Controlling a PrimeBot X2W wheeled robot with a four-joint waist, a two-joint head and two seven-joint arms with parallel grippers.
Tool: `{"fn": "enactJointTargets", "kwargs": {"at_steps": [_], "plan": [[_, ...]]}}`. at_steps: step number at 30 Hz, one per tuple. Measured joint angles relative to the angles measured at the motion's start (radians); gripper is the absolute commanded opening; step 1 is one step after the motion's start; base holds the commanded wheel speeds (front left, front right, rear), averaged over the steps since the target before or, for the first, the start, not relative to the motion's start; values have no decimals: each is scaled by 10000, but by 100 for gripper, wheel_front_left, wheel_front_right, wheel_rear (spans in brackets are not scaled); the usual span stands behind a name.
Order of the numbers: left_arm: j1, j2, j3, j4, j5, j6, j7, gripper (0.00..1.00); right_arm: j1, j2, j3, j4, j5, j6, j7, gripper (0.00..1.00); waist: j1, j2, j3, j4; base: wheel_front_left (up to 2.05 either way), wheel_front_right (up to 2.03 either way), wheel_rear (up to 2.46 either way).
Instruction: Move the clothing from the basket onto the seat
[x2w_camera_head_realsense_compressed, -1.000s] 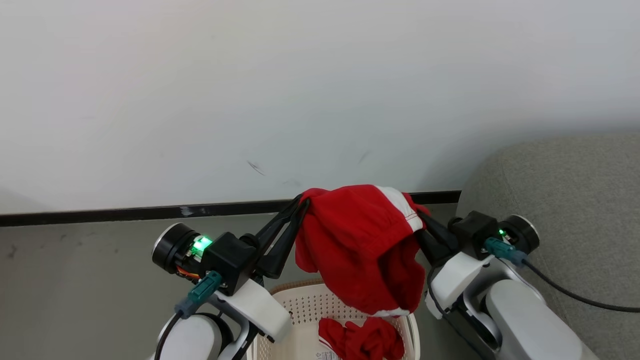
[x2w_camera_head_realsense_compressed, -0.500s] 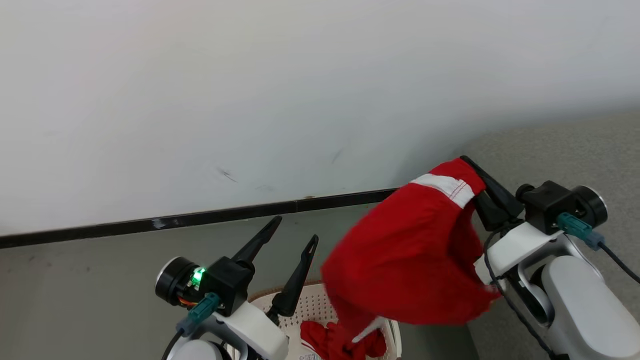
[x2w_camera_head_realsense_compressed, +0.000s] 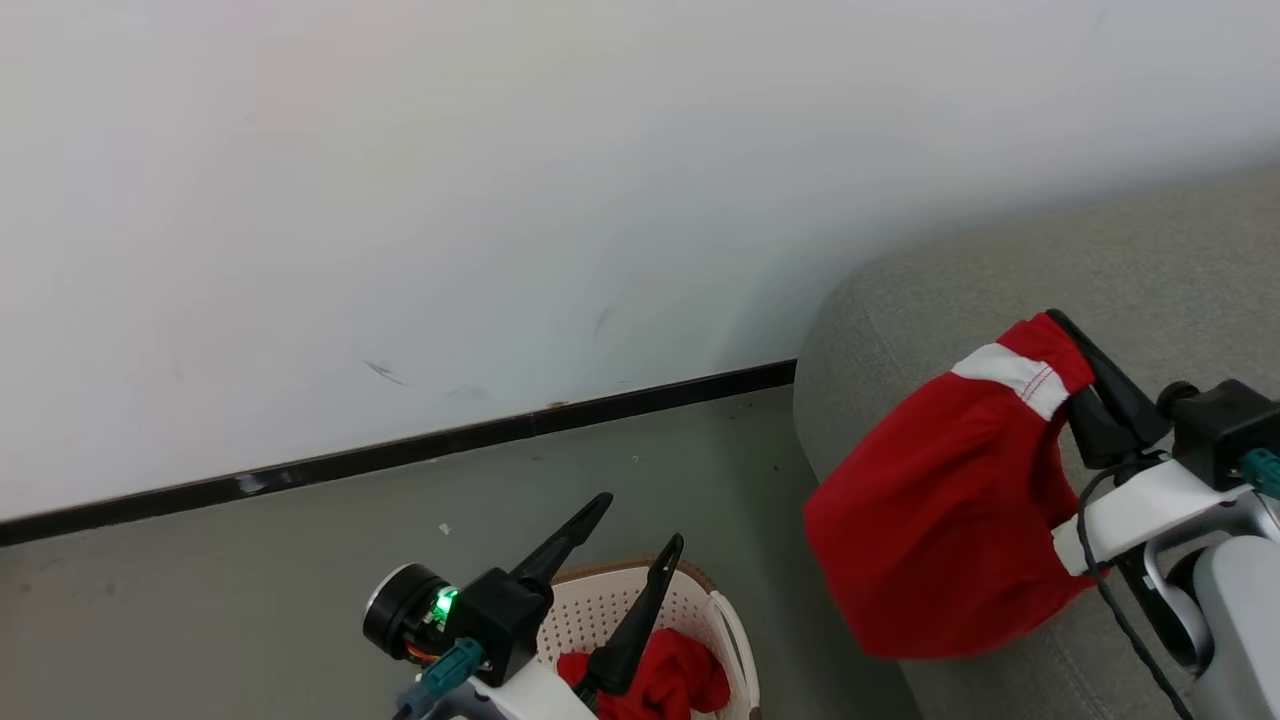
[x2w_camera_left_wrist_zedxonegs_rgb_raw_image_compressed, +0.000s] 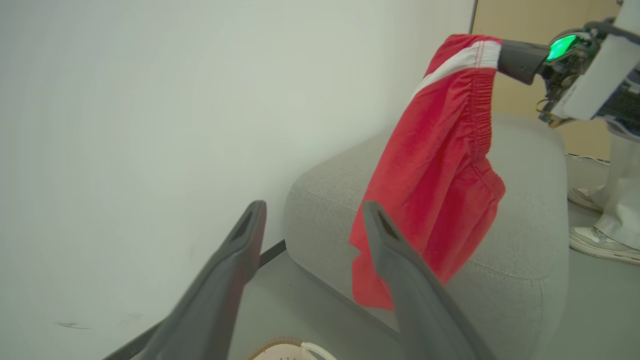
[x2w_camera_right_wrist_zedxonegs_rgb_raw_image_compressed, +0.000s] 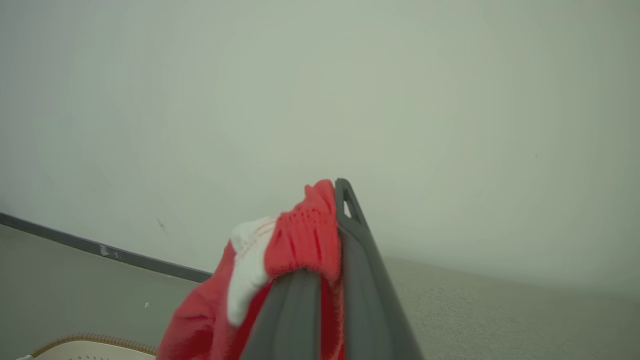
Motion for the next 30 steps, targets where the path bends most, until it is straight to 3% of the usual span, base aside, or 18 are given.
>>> {"fn": "enactJointTargets", "kwargs": {"at_steps": [9, 30], "plan": [[11, -46, -364, 192, -224, -161, -303, 100, 445, -234, -974, -800, -326, 0, 0, 0, 0, 0, -17, -670, 0, 0, 0], [24, -107, -1076, 502, -332, -293, -746, 100, 1487, -328, -1645, -2224, -391, 0, 527, 0, 0, 0, 19, -2361, 0, 0, 0]]}}
